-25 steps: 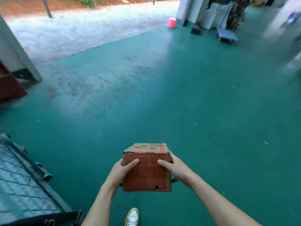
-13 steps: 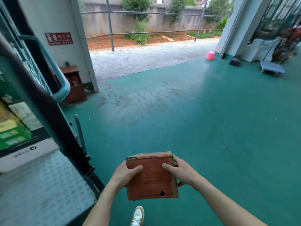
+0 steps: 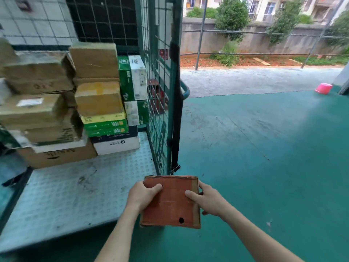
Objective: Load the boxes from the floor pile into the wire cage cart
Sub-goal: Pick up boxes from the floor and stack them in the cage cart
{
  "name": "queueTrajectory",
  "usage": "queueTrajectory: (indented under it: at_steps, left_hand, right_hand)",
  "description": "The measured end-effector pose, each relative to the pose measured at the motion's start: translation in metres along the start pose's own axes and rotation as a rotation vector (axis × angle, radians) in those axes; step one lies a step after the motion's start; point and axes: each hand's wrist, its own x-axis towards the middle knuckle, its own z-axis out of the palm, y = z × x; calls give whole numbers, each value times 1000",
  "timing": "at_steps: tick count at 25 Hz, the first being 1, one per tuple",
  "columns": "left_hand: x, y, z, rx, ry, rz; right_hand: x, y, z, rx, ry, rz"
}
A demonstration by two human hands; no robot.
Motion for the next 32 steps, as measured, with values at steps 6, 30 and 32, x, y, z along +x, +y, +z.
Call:
queueTrajectory:
  at_steps: [6, 30, 32]
  left_hand:
    - [-22, -104, -145, -129, 231, -138]
    - [38, -206, -472, -244, 609, -227]
    - [68, -192, -491, -230, 592, -198]
  right_hand:
    - [14, -124, 129, -89, -231, -177]
    - [135, -424, 343, -586, -134, -706]
    - [162, -445, 337, -572, -107, -704]
